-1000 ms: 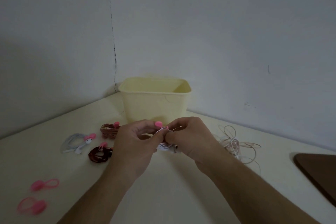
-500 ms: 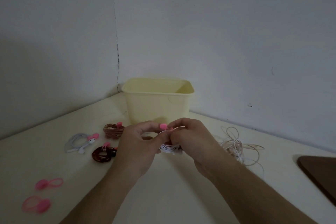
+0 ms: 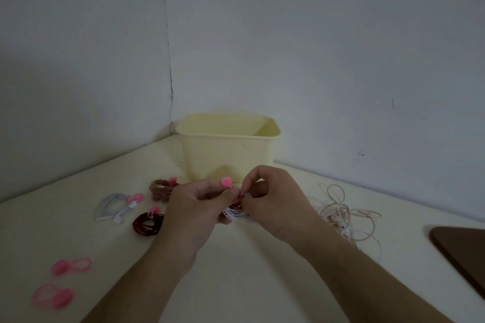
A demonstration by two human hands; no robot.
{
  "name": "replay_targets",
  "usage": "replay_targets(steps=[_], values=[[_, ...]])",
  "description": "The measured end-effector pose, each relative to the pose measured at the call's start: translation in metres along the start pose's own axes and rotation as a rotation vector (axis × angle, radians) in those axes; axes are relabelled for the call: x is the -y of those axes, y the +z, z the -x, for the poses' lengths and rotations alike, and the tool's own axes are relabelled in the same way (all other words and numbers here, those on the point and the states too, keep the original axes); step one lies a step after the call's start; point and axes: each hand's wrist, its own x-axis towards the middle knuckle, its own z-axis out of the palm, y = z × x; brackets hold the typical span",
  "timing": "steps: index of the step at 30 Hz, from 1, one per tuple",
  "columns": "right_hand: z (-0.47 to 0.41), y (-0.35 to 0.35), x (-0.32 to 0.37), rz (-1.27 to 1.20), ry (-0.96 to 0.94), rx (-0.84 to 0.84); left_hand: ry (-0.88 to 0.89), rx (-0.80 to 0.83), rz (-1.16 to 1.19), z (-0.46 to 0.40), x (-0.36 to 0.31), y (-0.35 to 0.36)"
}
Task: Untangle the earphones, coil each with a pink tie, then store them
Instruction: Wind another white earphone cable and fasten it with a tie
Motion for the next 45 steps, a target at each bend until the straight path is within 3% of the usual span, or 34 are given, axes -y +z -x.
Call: replay_targets(steps=[9,19,26,37,45], values=[[0.004,0.002,0.005,0.139,-0.087,0.029,-0.021,0.010,0.011,0.001,0.001,0.002],[0.004,0.001,0.004,0.095,-0.107,0.007,-0.157,0.013,0.149,-0.002,-0.003,-0.003],[0.003,0.003,0.003,0.142,-0.109,0.006,-0.198,0.108,0.140,-0.002,-0.004,-0.006],[-0.001,0.001,-0.003,0.122,-0.086,0.024,-0.192,0.188,0.161,-0.004,-0.006,-0.006],[-0.004,-0.002,-0.009,0.066,-0.075,0.083,-0.084,0.190,0.107,-0.006,-0.001,-0.006]])
